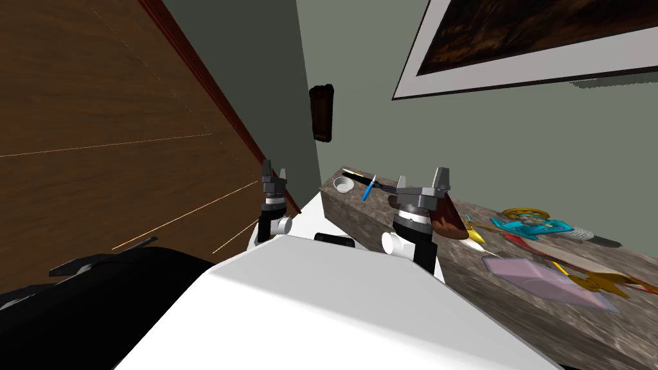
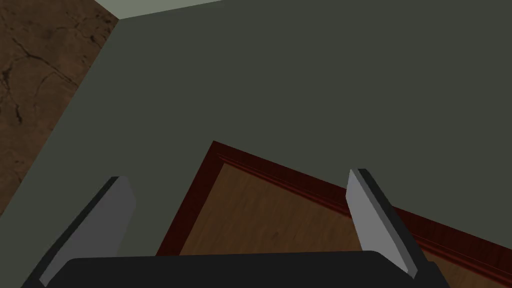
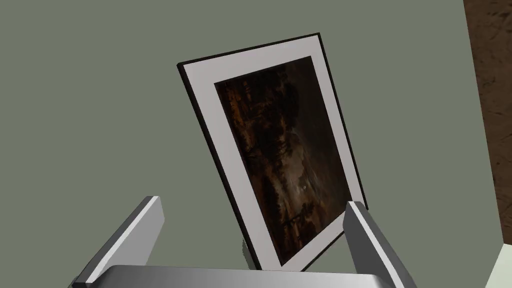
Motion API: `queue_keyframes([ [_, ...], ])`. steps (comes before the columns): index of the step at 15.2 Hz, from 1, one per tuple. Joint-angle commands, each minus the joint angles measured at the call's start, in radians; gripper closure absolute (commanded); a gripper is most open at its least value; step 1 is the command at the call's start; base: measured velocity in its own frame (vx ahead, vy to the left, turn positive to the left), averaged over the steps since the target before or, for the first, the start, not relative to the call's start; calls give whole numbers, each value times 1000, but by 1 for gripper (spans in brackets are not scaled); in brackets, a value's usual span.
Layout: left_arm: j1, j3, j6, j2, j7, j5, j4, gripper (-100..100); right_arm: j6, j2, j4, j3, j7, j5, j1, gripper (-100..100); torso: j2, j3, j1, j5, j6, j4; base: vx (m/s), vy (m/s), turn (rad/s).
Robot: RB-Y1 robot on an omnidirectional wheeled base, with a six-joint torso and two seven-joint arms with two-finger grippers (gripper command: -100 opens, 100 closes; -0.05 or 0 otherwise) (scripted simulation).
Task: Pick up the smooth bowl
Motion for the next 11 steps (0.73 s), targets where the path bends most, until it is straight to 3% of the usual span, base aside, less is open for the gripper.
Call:
queue_keyframes([
  [1,0,0,0,0,0,0,0,0,3,-47,8,-6,2,4,0,-100,0,0,0,0,0,0,-5,14,20],
  [4,0,0,0,0,0,0,0,0,5,-83,15,-12,5,9,0,-100,1,0,1,0,0,0,-12,28,24],
  [11,0,0,0,0,0,0,0,0,16,-236,74,-43,24,42,8,-100,1,1,3,1,0,0,-16,46,40],
])
